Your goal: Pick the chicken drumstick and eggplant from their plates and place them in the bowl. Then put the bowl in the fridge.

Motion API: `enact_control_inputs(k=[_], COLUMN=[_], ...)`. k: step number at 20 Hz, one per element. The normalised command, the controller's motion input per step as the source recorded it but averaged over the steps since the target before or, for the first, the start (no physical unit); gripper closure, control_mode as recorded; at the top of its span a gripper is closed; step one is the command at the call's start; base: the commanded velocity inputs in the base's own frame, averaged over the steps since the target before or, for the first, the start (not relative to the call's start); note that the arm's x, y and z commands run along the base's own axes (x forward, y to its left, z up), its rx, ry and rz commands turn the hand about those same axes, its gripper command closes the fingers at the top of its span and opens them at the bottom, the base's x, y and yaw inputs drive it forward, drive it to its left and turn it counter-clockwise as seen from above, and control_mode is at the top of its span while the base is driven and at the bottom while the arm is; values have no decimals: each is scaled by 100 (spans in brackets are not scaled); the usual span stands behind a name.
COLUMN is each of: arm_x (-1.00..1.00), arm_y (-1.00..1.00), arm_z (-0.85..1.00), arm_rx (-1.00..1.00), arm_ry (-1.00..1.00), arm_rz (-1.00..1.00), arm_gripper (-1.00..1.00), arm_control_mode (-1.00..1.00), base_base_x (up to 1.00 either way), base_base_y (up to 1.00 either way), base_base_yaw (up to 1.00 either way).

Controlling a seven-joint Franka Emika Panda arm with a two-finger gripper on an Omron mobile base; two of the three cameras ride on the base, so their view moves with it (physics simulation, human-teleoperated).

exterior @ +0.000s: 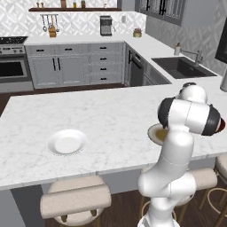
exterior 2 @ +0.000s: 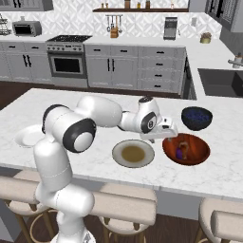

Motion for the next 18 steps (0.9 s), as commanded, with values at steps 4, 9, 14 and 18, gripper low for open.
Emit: enact_control_inputs(k=[4,9,14,18], arm_x=[3,19,21,11], arm_y=[0,-2,-19,-33], arm_z=[-18,-21,-17,-24], arm_rx=[-2,-3,0,0], arm_ry=[1,3,4,3], arm_rz=[0,0,0,0], arm_gripper=[-100,-100,-100,-100], arm_control_mode=[-100,-100,-100,-100], base_base_x=[0,0,0,0], base_base_y=[0,0,0,0], base_base_yaw=[0,0,0,0])
